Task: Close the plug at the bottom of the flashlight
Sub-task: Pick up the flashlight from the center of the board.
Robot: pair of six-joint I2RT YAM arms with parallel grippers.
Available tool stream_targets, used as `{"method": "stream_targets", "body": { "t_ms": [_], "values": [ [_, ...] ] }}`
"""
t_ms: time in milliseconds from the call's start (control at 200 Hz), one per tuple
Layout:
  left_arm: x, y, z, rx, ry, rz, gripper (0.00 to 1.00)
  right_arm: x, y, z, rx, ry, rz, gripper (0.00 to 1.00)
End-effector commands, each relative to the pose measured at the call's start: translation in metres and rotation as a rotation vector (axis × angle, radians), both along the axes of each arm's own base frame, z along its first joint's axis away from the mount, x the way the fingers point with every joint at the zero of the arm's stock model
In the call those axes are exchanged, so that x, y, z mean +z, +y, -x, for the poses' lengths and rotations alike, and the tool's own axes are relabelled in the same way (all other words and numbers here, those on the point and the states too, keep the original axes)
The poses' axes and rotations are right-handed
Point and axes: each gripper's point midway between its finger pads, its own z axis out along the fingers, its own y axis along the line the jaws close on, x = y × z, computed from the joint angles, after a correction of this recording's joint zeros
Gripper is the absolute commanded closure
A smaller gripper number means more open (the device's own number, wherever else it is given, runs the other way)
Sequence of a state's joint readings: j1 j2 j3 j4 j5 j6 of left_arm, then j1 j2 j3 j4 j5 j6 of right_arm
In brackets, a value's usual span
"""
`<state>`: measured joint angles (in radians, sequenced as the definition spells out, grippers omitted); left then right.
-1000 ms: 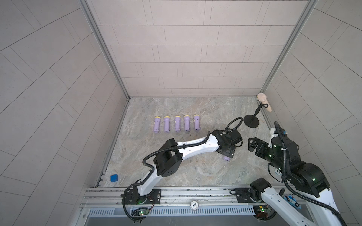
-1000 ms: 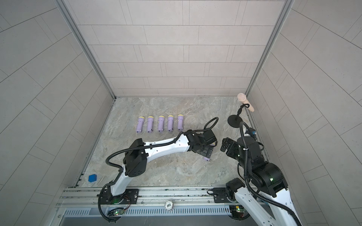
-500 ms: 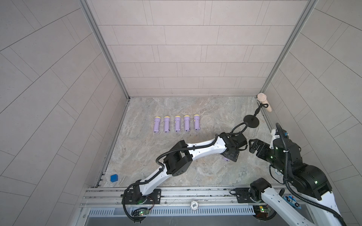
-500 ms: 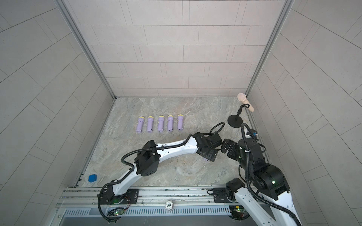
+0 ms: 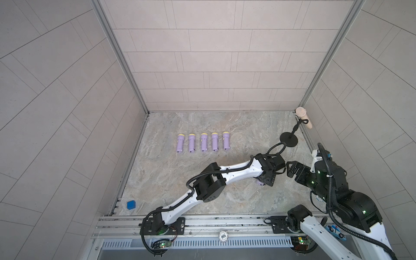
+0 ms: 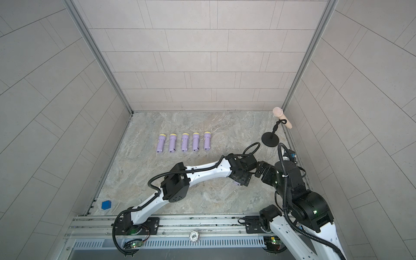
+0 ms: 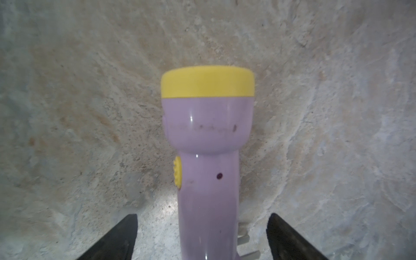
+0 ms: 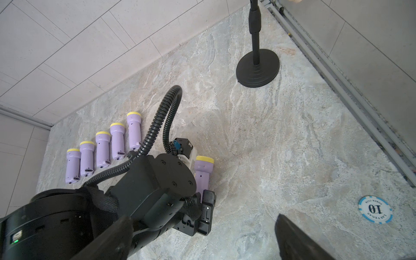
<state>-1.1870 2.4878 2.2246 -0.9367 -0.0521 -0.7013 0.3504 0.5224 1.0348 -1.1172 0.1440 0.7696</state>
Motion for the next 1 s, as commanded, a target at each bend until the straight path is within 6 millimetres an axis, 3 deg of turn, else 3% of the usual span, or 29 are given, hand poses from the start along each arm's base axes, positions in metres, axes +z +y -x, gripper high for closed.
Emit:
{"method": "stream_targets", "body": {
  "t_ms": [0, 996],
  "values": [
    [-0.007, 0.000, 0.001, 0.014, 0.001, -0.019, 0.09, -0.005, -0.003, 0.003, -0.004, 0.010, 0.013, 0.00],
    [-0.029, 0.005, -0.004, 0.022, -0.004, -0.074, 0.40, -0.011, 0.000, 0.000, 0.011, 0.011, 0.015, 0.00]
  ]
}}
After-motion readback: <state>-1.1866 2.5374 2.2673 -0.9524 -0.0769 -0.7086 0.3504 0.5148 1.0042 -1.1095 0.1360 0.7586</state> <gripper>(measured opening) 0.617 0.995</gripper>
